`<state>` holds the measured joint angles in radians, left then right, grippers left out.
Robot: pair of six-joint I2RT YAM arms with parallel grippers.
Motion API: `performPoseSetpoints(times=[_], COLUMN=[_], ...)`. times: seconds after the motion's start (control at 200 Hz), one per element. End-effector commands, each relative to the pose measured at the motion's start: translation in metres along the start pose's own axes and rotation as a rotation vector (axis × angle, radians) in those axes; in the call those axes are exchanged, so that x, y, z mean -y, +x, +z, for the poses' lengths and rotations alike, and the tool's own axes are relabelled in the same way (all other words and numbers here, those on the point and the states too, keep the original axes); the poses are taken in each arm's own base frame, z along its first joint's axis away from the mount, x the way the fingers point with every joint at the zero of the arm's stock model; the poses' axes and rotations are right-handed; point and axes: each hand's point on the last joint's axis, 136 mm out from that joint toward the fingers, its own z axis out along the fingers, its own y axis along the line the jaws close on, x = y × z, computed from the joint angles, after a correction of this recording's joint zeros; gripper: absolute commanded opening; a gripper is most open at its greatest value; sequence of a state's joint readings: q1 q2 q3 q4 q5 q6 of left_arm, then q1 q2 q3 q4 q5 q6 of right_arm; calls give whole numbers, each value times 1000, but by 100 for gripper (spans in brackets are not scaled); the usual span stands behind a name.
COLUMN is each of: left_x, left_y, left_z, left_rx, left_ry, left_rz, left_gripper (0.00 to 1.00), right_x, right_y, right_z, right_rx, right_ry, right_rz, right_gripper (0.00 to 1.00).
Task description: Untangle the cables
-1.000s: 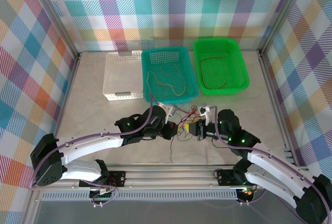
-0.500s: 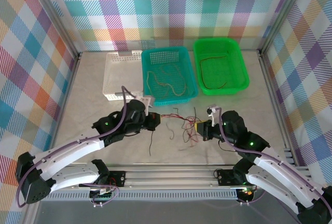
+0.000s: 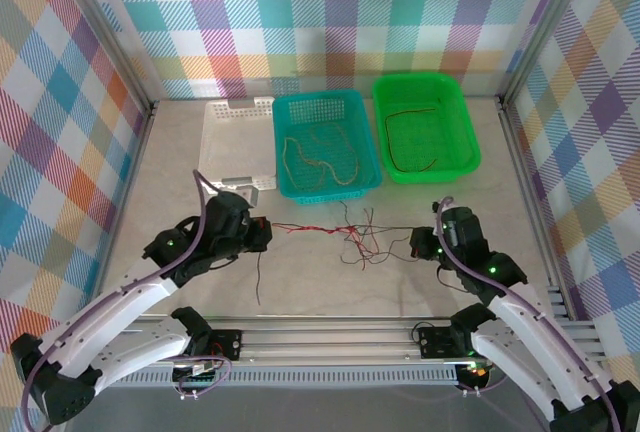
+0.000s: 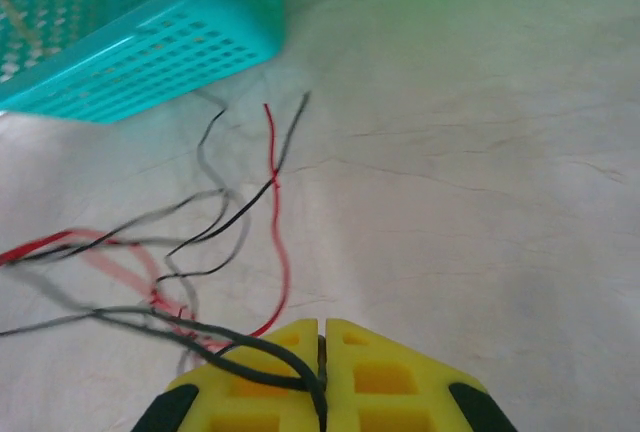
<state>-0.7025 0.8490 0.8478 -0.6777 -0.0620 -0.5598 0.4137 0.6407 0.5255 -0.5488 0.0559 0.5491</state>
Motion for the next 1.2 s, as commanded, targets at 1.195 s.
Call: performPoseSetpoints(times=[1.195], left_x=[-82], left_y=[-22], left_z=[-56], left_rx=[79], left_ry=[-423], left_rz=[89], left_gripper=[0], right_x=[87], right_y=[-79], right_z=[-113], right_rx=[398], right_ry=[292], right_rz=[583], right_gripper=[0])
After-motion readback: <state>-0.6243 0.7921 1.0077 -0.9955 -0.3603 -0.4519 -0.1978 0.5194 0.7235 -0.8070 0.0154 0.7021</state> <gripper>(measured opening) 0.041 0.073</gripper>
